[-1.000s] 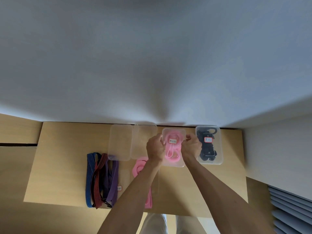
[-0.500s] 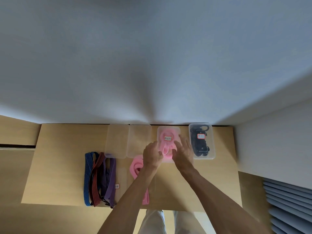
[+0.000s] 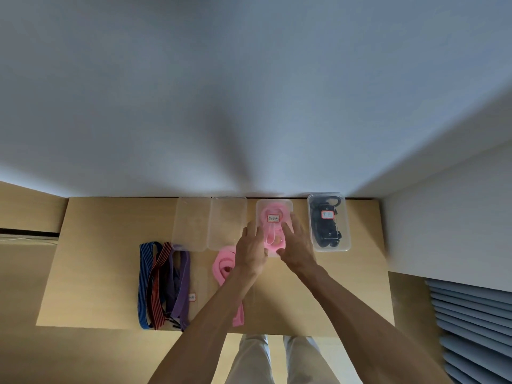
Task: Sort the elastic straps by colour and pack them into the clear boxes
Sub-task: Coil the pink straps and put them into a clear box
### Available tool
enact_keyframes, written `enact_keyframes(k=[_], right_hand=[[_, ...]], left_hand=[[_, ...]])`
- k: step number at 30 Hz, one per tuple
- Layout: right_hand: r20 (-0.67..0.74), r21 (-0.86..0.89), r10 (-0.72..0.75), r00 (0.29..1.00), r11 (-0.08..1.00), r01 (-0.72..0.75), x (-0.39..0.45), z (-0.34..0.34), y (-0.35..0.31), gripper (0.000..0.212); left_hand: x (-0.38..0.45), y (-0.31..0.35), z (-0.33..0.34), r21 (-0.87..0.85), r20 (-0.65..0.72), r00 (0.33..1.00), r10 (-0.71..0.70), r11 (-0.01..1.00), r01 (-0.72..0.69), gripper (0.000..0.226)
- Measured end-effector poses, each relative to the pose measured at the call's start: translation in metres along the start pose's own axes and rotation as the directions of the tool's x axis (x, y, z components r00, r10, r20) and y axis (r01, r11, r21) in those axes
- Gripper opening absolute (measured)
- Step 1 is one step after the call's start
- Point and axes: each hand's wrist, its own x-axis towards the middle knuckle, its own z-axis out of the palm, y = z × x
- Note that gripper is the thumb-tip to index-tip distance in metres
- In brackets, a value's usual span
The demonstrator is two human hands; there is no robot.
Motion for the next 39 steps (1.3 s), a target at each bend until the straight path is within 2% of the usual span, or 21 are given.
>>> enact_keyframes(k=[3, 5, 9, 11, 15, 18, 26, 29, 31, 33, 35, 37, 39], right_hand=[[0.058, -0.018, -0.007, 0.998, 1.000, 0.008, 0.007, -0.003, 0.002, 0.105], [0.083, -0.110, -0.018, 0.996, 0.994, 0.027, 0.011, 0.001, 0.003, 0.108], [0.037, -0.151, 0.042, 0.998, 0.988, -0.036, 0.014, 0.008, -0.002, 0.105], [0.023, -0.098, 0.049, 0.999, 0.994, -0.046, 0.017, 0.004, -0.008, 0.102], [-0.074, 0.026, 0.016, 0.997, 1.000, -0.014, 0.037, -0.016, -0.014, 0.081], [-0.048, 0.037, 0.009, 0.999, 0.999, -0.007, 0.051, -0.022, -0.016, 0.079], [-0.050, -0.064, -0.007, 0.999, 0.998, 0.004, 0.060, -0.016, -0.015, 0.082], [-0.044, -0.041, -0.018, 0.999, 0.999, 0.016, 0.059, -0.019, -0.015, 0.074], [-0.059, 0.012, 0.010, 0.998, 1.000, -0.010, 0.053, -0.019, -0.015, 0.071], [-0.045, 0.025, 0.012, 0.999, 1.000, -0.011, 0.044, -0.013, -0.015, 0.080], [-0.009, -0.082, -0.016, 1.000, 0.997, 0.015, 0.037, -0.003, -0.014, 0.091], [0.013, -0.179, -0.009, 1.000, 0.984, 0.011, 0.034, 0.003, -0.014, 0.094], [0.027, -0.207, 0.024, 0.999, 0.978, -0.018, 0.035, 0.003, -0.017, 0.097]], left_hand=[[0.005, 0.001, -0.003, -0.032, 0.028, 0.989, 0.145, 0.989, -0.145, 0.095], [0.006, 0.001, -0.001, -0.002, 0.041, 0.989, 0.145, 0.989, -0.145, 0.097], [0.008, 0.000, 0.001, 0.054, 0.016, 0.991, 0.130, 0.990, -0.131, 0.097], [0.014, -0.002, -0.006, 0.102, 0.011, 0.989, 0.148, 0.984, -0.148, 0.093], [0.039, 0.000, -0.020, 0.137, -0.083, 0.981, 0.177, 0.977, -0.165, 0.076], [0.058, 0.003, -0.022, 0.183, -0.012, 0.990, 0.142, 0.973, -0.137, 0.079], [0.070, -0.001, -0.014, 0.161, 0.019, 0.992, 0.123, 0.979, -0.125, 0.087], [0.068, 0.000, -0.018, 0.150, 0.020, 0.989, 0.146, 0.978, -0.148, 0.086], [0.062, 0.000, -0.022, 0.091, -0.030, 0.981, 0.190, 0.978, -0.186, 0.082], [0.051, -0.003, -0.021, 0.034, -0.062, 0.965, 0.254, 0.967, -0.252, 0.079], [0.040, -0.008, -0.016, 0.061, -0.024, 0.956, 0.292, 0.955, -0.290, 0.084], [0.035, -0.011, -0.012, 0.100, 0.021, 0.963, 0.270, 0.958, -0.270, 0.093], [0.034, -0.011, -0.013, 0.137, 0.013, 0.964, 0.266, 0.954, -0.266, 0.092]])
